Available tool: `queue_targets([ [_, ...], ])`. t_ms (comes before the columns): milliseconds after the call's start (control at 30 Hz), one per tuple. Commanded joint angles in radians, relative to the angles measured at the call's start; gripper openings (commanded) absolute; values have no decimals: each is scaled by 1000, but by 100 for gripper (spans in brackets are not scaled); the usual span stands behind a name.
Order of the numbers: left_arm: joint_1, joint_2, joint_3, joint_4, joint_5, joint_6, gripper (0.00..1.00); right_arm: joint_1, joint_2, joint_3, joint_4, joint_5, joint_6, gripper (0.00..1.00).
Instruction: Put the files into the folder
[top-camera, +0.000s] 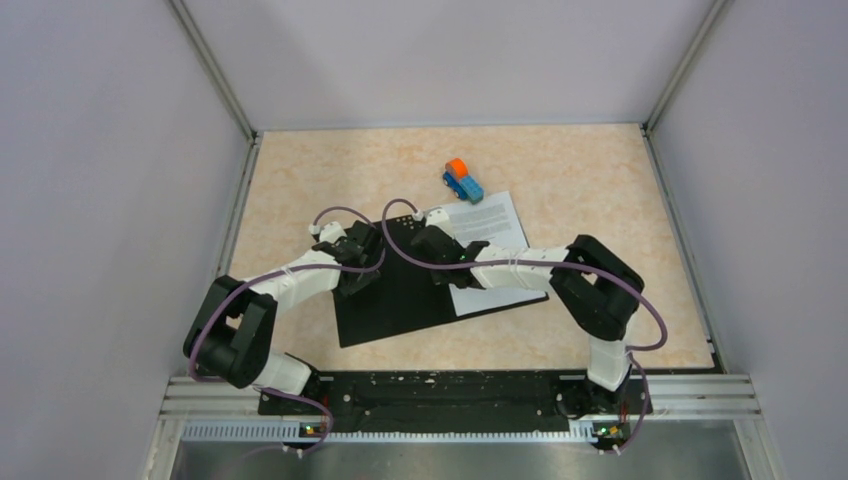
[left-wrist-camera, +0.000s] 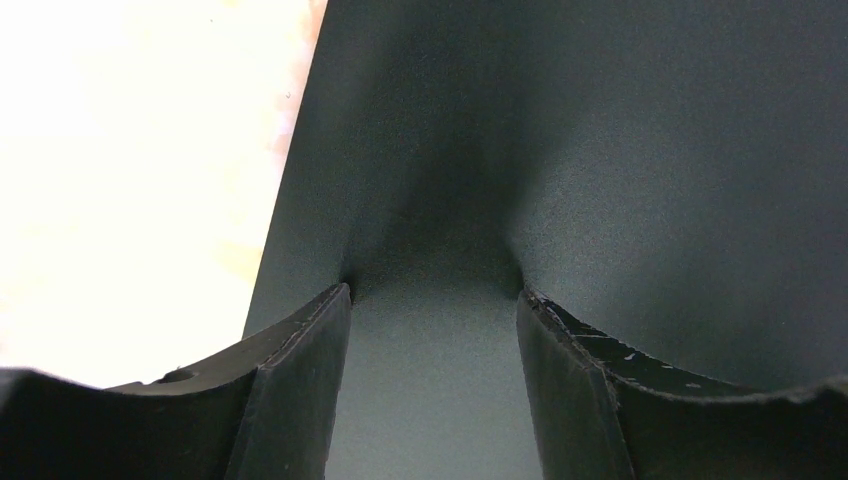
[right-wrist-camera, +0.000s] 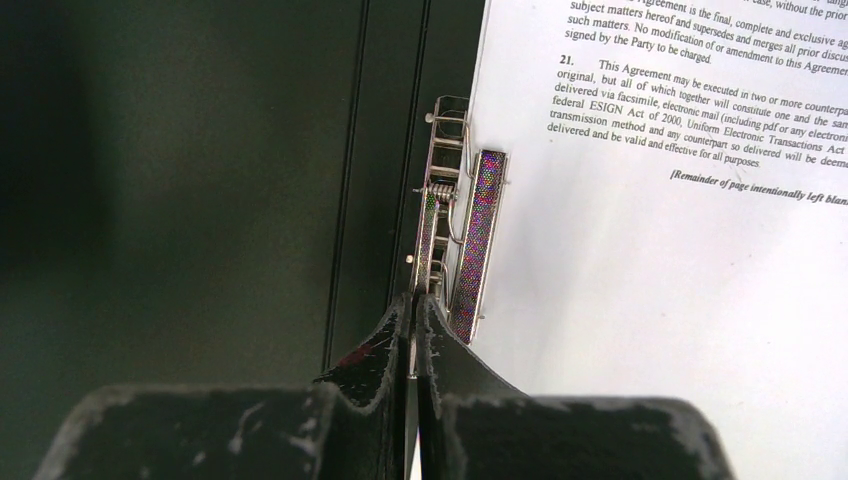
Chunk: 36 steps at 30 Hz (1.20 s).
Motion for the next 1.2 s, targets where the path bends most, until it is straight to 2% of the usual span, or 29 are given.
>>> queue_targets([
  [0,-6,135,-106,160,276,-103,65,54,211,34,-135,-324,15,0],
  [300,-7,130,-107,160,282,-100,65,56,360,114,-209,-456,30,0],
  [567,-17,127,-120,184,285,-94,64,57,425,120,-191,-525,95,0],
  [767,-23,134,-133,211,300,-96,64,55,452,93,-99,-621,132,0],
  [967,-21,135,-146,228,303,-97,63,52,400,60,-66,-578,143,0],
  [1167,-22,111,-131,202,288,-73,64,52,275,81,-138,-481,121,0],
])
